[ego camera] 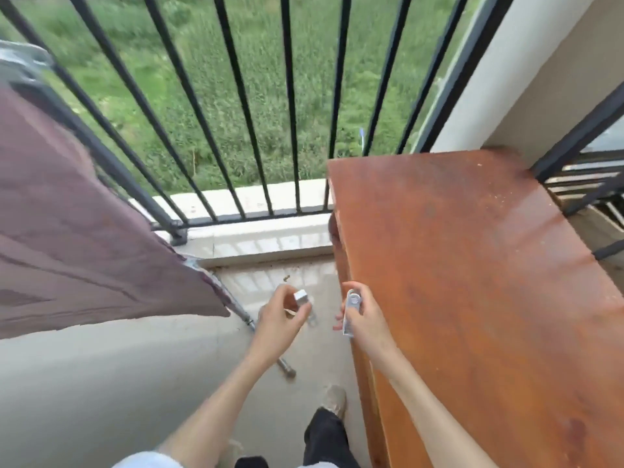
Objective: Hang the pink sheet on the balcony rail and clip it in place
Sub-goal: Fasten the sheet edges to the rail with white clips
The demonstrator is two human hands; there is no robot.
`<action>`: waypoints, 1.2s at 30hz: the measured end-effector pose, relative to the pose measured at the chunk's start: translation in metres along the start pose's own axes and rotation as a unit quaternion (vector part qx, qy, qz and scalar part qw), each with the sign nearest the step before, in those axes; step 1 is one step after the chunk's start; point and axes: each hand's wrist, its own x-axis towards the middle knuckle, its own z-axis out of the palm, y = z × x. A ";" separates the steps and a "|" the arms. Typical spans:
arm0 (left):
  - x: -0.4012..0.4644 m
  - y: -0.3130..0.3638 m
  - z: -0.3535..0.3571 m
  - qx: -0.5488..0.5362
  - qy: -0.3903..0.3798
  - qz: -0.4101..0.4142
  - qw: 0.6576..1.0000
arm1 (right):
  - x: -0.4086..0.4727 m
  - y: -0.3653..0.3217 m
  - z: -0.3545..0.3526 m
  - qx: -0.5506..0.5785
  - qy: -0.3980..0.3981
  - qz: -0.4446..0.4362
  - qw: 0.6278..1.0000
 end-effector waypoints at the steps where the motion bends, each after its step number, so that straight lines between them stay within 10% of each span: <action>1: -0.004 -0.007 -0.032 -0.031 0.027 -0.014 0.999 | 0.002 -0.016 0.027 0.008 -0.037 -0.007 0.999; 18: -0.250 -0.198 -0.494 -0.259 0.460 -0.076 0.846 | -0.144 -0.192 0.559 -0.143 -0.559 -0.156 0.802; 31: -0.323 -0.382 -0.808 -0.064 0.623 -0.166 0.762 | -0.170 -0.304 0.941 -0.108 -0.550 -0.219 0.799; 36: -0.360 -0.430 -0.916 -0.058 0.645 -0.196 0.737 | -0.215 -0.341 1.080 -0.132 -0.633 -0.253 0.719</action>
